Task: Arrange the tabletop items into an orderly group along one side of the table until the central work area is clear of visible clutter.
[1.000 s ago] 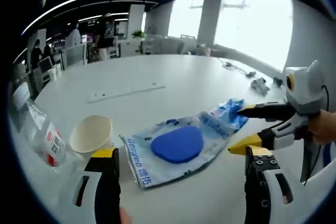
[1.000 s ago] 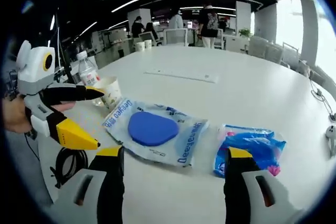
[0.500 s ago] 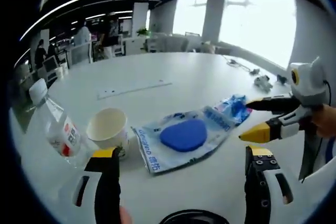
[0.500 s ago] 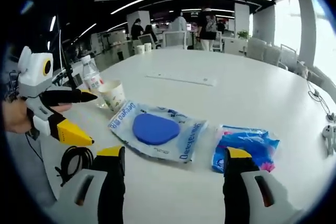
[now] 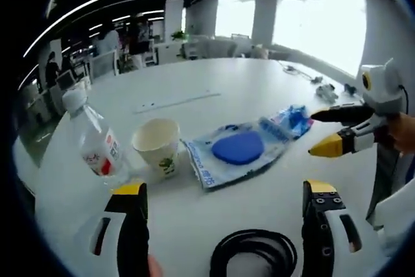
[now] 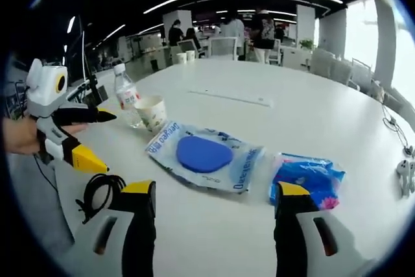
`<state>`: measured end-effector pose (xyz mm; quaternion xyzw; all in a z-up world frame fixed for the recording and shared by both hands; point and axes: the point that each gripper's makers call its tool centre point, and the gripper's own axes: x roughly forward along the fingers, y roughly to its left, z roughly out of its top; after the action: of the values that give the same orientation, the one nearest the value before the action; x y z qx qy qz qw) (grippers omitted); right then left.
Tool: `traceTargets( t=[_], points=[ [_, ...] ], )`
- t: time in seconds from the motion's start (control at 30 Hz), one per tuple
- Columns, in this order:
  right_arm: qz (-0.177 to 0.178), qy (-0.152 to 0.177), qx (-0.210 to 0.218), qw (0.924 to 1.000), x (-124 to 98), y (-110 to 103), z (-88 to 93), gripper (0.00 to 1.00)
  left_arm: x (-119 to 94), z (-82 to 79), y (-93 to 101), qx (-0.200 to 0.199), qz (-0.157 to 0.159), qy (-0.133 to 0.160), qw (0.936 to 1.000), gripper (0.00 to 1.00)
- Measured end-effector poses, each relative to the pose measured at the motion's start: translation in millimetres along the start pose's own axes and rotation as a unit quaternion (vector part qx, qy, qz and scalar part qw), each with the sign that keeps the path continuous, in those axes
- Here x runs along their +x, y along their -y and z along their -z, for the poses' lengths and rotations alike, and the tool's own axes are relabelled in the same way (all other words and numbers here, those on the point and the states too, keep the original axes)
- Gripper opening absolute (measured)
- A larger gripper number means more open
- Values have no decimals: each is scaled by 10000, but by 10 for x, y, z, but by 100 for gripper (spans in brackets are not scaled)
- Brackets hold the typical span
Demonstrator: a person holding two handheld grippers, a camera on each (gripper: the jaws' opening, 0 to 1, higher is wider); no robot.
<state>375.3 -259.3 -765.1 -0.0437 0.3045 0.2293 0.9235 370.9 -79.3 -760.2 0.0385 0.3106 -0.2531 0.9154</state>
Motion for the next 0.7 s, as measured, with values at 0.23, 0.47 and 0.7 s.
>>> traceTargets(
  t=[0.23,0.47,0.7],
  points=[
    [-33,32,-6,10000,-55,-64,-38,72,-169,-17,-105,20,-119,65,9999,96],
    [-89,-13,-32,10000,-107,-206,21,71,-305,179,-129,-20,-150,-54,9999,95],
    [-158,-61,-31,9999,-129,-346,91,70,-391,366,-132,-45,-142,-205,9997,94]
  ],
)
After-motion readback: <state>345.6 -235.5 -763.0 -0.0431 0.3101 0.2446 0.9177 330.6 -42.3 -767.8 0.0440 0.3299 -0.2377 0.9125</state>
